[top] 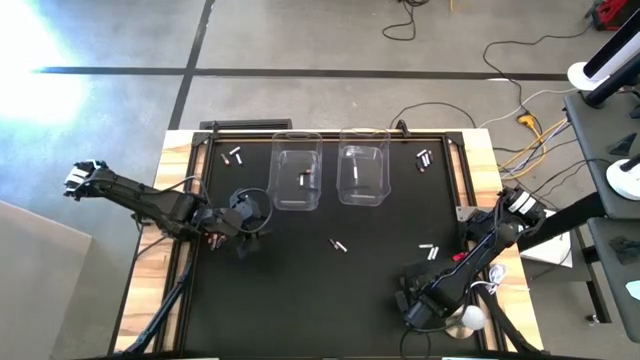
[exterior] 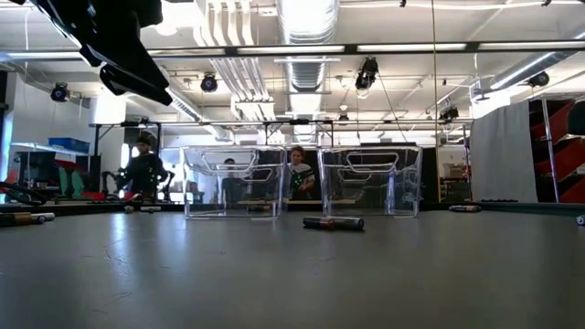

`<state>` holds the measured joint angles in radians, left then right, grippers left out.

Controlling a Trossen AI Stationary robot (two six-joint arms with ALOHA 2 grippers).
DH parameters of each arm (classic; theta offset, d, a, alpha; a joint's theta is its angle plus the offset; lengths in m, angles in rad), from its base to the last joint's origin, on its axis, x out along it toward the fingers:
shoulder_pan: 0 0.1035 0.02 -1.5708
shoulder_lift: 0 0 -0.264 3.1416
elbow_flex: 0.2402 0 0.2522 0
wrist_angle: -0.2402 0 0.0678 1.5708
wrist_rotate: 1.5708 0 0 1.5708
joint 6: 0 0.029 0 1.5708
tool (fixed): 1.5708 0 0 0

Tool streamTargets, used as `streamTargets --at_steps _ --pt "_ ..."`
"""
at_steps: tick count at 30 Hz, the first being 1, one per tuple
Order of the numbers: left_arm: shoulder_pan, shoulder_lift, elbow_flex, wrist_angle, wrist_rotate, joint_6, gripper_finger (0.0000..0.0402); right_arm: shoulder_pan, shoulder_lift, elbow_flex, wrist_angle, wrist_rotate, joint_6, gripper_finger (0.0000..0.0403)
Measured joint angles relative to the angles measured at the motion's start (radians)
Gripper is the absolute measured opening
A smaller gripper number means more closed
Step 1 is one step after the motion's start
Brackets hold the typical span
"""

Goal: Sort batteries
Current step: Put the white battery into the right transparent bin

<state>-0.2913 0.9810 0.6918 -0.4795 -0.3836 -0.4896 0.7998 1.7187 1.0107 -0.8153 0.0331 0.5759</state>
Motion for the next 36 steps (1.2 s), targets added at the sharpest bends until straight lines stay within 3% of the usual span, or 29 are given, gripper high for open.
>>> streamTargets --at_steps 7,15,21,27,36 --pt "0.000 0.009 0.000 0.001 -0.002 -0.008 0.0190 0.000 0.000 -0.002 0.036 0.012 0.068 0.0033" --pt "0.000 0.008 0.000 0.013 -0.003 -0.014 0.0190 -0.001 -0.006 -0.002 0.055 0.025 0.270 0.0038" --pt "-0.003 0.006 0.000 0.013 -0.003 -0.010 0.0190 -0.004 -0.017 -0.002 0.071 0.048 0.318 0.0034" --pt "-0.015 -0.006 0.000 0.009 -0.003 -0.010 0.0190 -0.040 -0.028 0.007 0.057 0.061 0.320 0.0035" --pt "-0.016 -0.019 0.000 -0.018 -0.003 -0.012 0.0190 -0.171 -0.049 0.085 0.029 0.054 0.181 0.0034"
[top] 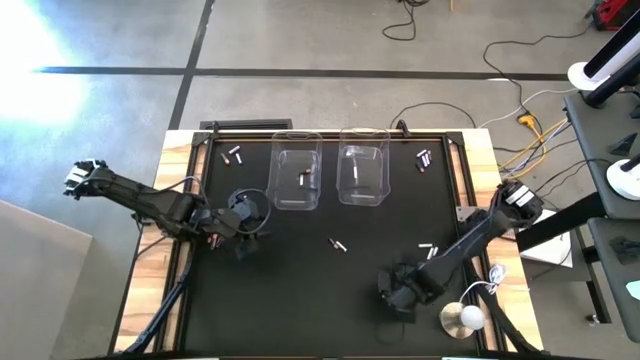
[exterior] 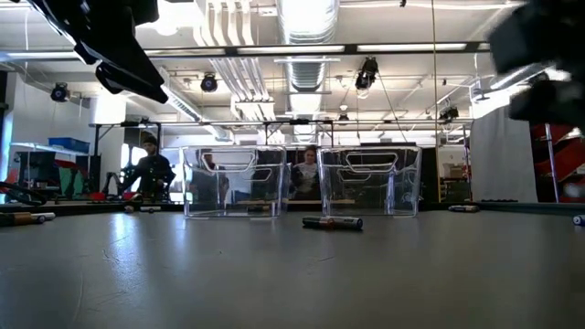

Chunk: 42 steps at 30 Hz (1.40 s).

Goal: Sort batteries
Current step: Put the white battery into the right transparent bin

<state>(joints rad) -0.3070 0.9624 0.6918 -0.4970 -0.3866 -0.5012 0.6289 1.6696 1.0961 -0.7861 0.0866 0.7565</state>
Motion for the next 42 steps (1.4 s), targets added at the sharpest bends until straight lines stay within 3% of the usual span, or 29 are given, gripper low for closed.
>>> streamTargets --at_steps 7,14,20,28,35,42 --pt "0.000 -0.008 0.000 0.001 -0.034 -0.005 0.0190 -0.205 -0.016 0.273 -0.181 0.073 -0.263 0.0034" --pt "0.000 -0.009 0.000 0.025 -0.087 -0.021 0.0190 -0.501 -0.016 0.466 -0.285 0.072 -0.561 0.0034" --pt "0.000 -0.007 0.000 0.056 -0.087 -0.020 0.0190 -0.768 -0.005 0.482 -0.275 0.058 -0.824 0.0034" --pt "0.005 -0.005 0.000 0.058 -0.134 0.015 0.0190 -1.037 0.128 0.481 -0.245 -0.086 -1.081 0.0034" --pt "0.072 -0.005 0.000 0.057 -0.146 -0.022 0.0190 -1.157 0.260 0.483 -0.244 -0.114 -1.229 0.0034" --pt "0.123 -0.006 0.000 0.058 -0.147 -0.087 0.0190 -1.183 0.319 0.483 -0.240 -0.125 -1.266 0.0034"
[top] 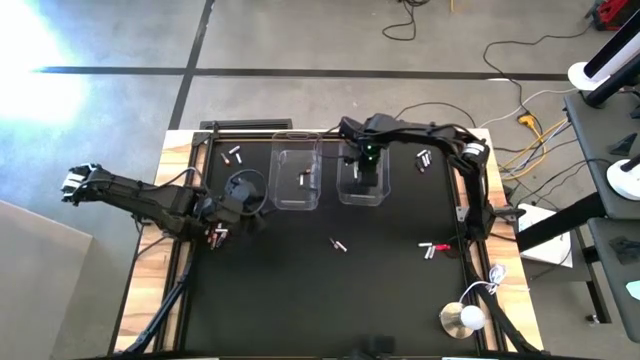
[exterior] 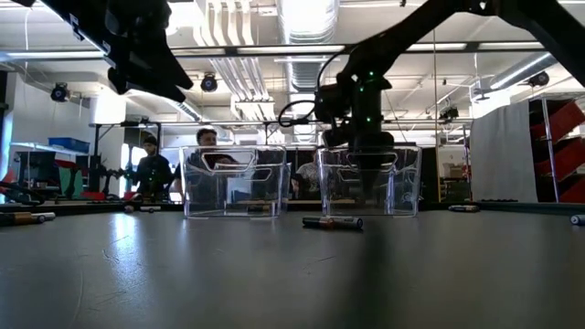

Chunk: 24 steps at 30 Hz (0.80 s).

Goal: Sort batteries
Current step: Put the white battery into the right transparent bin

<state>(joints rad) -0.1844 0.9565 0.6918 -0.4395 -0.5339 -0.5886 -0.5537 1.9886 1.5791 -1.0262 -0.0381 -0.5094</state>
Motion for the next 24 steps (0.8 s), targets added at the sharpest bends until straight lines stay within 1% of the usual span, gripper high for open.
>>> streamTargets --at_steps 4,12,19,24 --pt "0.000 0.000 0.000 0.011 -0.005 -0.006 0.0190 0.000 0.025 0.000 0.008 0.000 -0.015 0.0034" --pt "-0.002 0.000 0.000 0.013 0.005 -0.046 0.0190 0.001 0.025 -0.002 0.009 0.003 -0.025 0.0034" --pt "-0.002 -0.001 0.000 0.052 0.000 -0.053 0.0190 0.001 0.051 -0.006 0.022 0.012 -0.041 0.0050" --pt "-0.002 -0.005 0.000 0.066 0.001 -0.049 0.0190 0.001 0.076 -0.006 0.036 0.015 -0.030 0.0050"
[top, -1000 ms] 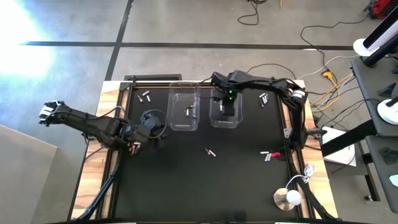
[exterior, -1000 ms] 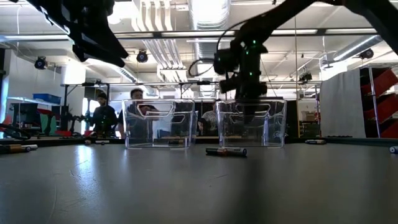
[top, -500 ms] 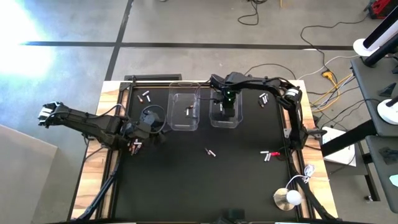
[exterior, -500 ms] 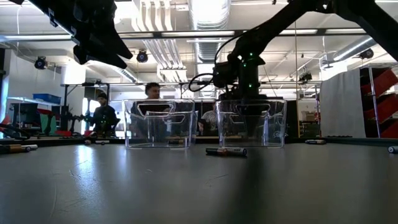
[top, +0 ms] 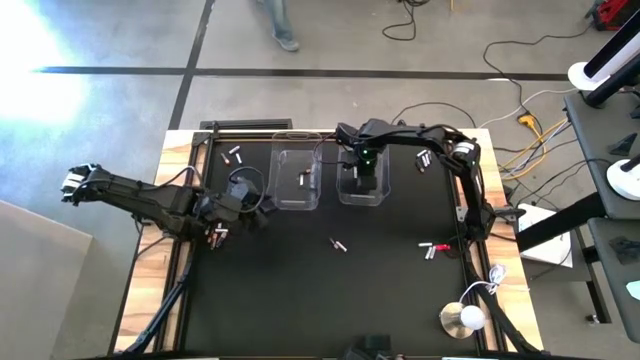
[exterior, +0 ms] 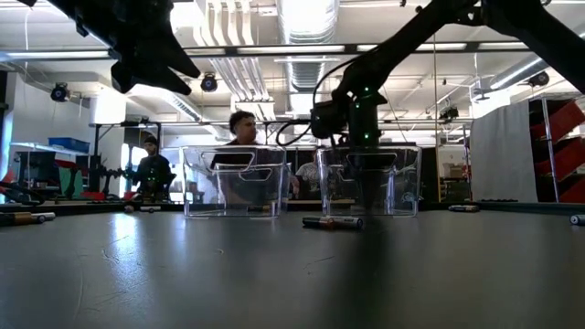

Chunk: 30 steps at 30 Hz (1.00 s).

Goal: Sort batteries
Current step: Put the white battery into the right transparent bin

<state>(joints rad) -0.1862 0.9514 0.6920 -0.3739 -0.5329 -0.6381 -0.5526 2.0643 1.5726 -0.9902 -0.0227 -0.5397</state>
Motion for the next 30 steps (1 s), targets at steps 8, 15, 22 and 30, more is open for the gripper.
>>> streamTargets --at_steps 8,15,22,30 --pt "0.000 -0.001 0.052 -0.012 0.001 0.063 0.0190 0.000 -0.004 -0.001 0.003 0.004 0.027 0.0067" --pt "-0.002 -0.001 0.156 -0.093 0.001 0.115 0.0190 0.011 -0.137 0.020 -0.054 0.050 0.063 0.0137" --pt "-0.043 0.000 0.276 -0.185 0.000 0.153 0.0190 0.119 -0.405 0.010 -0.044 0.003 0.238 0.0184" --pt "-0.120 0.000 0.323 -0.180 -0.006 0.182 0.0190 0.455 -0.626 -0.084 0.225 0.110 0.556 0.0182"
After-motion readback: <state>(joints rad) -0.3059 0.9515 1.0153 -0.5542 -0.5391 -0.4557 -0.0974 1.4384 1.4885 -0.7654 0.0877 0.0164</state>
